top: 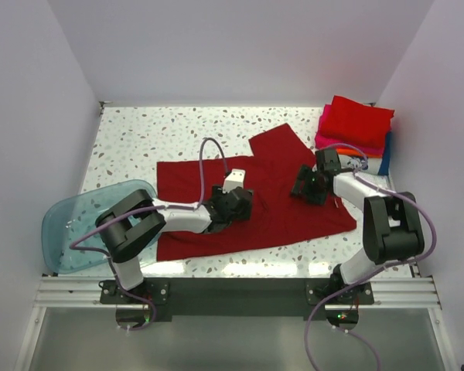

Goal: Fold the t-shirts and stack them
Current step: Fold the tshirt

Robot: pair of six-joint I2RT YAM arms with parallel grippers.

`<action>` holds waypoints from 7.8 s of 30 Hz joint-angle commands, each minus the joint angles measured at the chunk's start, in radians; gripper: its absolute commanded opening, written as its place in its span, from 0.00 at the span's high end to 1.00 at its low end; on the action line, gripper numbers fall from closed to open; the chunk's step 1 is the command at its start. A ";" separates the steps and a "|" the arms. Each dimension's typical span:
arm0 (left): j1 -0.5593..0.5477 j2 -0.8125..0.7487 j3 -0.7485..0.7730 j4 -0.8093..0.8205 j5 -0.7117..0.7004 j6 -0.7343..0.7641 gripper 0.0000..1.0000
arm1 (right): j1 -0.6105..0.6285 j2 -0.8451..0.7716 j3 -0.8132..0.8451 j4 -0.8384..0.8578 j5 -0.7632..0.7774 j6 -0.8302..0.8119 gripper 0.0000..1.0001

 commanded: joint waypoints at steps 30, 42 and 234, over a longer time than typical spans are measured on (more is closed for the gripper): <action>0.001 -0.345 0.093 -0.426 -0.117 -0.109 0.07 | -0.002 -0.311 0.160 -0.406 0.134 -0.048 0.16; 0.430 -0.160 0.355 -0.452 0.155 0.066 0.08 | -0.010 0.302 0.804 -0.400 0.129 -0.113 0.23; 0.453 -0.563 0.031 -1.090 0.175 -0.116 1.00 | -0.203 -0.282 0.367 -0.966 0.395 -0.194 1.00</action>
